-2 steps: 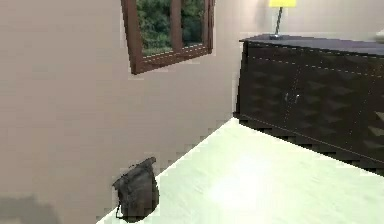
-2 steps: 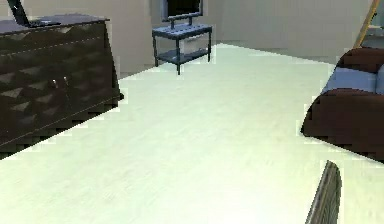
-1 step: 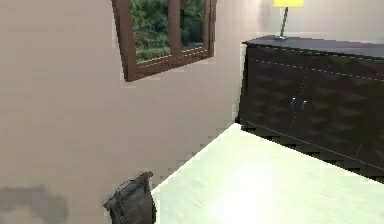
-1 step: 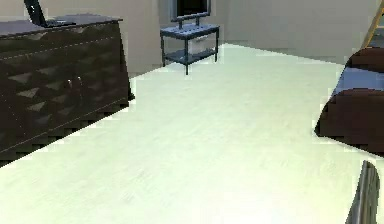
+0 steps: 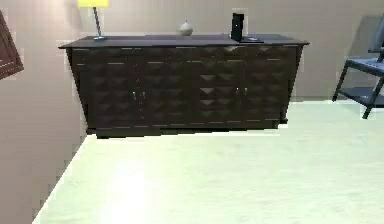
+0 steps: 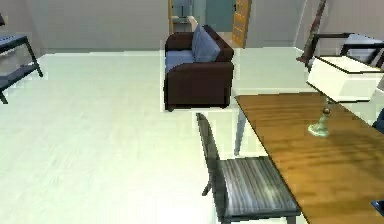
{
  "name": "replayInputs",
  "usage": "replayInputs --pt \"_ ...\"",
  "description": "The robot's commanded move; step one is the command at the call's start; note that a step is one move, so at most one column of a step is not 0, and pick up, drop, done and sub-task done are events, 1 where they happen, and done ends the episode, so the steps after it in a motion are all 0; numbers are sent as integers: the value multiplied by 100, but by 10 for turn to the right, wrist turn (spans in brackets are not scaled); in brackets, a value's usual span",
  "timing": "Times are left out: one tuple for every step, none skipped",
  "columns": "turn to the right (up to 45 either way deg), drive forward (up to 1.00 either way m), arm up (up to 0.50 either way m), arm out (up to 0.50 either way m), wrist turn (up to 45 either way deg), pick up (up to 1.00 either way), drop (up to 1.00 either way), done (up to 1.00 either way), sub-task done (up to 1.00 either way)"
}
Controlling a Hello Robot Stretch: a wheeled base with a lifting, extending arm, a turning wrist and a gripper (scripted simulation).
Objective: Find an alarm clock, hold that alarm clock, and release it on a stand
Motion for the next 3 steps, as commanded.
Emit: replayInputs --pt "390 0 0 0 0 0 0 0 0" --pt "0 20 0 0 0 0 0 0 0" --pt "330 0 0 0 0 0 0 0 0"
